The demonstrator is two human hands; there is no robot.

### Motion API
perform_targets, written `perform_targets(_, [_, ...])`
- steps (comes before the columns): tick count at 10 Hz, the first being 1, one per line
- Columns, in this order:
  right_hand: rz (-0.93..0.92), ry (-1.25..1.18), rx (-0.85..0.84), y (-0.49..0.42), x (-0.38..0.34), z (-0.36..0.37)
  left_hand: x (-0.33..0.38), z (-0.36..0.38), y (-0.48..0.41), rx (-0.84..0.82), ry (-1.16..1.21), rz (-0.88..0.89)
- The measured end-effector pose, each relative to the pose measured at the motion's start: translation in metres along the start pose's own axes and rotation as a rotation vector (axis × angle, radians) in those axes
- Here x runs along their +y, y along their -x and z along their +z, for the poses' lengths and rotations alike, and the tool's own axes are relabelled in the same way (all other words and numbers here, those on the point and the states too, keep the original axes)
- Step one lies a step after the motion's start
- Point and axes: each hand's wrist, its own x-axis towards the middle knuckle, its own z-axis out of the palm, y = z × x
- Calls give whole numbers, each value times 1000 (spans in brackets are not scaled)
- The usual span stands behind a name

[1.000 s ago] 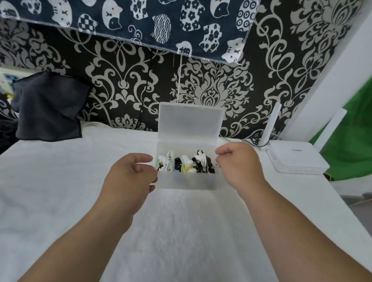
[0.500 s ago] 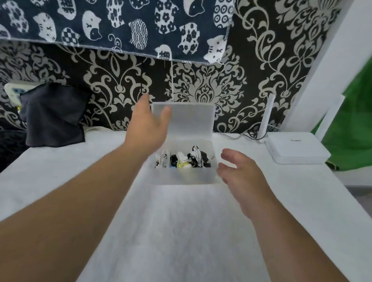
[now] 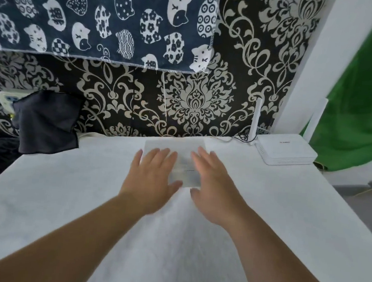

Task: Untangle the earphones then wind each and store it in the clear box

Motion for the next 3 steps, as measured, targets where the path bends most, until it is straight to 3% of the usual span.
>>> perform_targets(1, [79,78,-122,6,-3,13,2,17,11,-32,-21,-8])
perform_targets(3, [108,-26,-106,12,-14,6,1,16,12,-42,40,-1])
